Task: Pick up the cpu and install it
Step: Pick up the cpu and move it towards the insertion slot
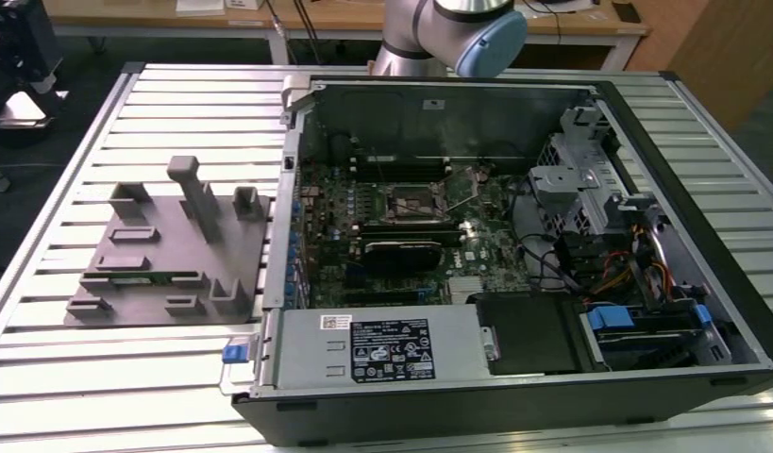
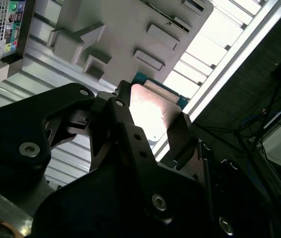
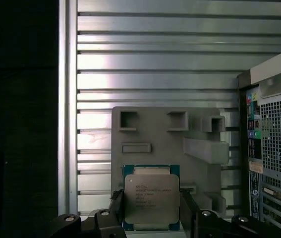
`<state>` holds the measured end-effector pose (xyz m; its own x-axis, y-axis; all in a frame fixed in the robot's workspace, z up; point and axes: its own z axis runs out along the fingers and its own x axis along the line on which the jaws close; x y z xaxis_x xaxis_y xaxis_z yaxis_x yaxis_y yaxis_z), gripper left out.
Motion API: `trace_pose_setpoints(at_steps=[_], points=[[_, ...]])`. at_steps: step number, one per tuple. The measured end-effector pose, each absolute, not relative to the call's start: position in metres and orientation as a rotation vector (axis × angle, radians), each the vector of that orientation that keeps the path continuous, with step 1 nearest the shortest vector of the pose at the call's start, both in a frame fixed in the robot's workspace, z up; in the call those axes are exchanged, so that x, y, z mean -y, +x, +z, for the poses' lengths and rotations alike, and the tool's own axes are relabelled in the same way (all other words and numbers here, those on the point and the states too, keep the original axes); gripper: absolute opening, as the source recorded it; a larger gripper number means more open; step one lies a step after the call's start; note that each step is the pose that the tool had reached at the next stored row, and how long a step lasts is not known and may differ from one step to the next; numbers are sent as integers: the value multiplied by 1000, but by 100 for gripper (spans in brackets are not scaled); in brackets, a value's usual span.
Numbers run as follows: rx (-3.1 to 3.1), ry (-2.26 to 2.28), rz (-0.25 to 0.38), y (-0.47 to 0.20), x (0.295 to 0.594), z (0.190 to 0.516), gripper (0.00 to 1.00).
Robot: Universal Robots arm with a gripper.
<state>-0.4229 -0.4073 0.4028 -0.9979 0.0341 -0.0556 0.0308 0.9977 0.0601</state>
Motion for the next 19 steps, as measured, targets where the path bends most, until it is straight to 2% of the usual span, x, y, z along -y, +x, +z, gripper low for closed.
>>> trace_pose_setpoints(at_steps=[19], points=[[-3083, 50, 92, -381, 407, 403, 54]])
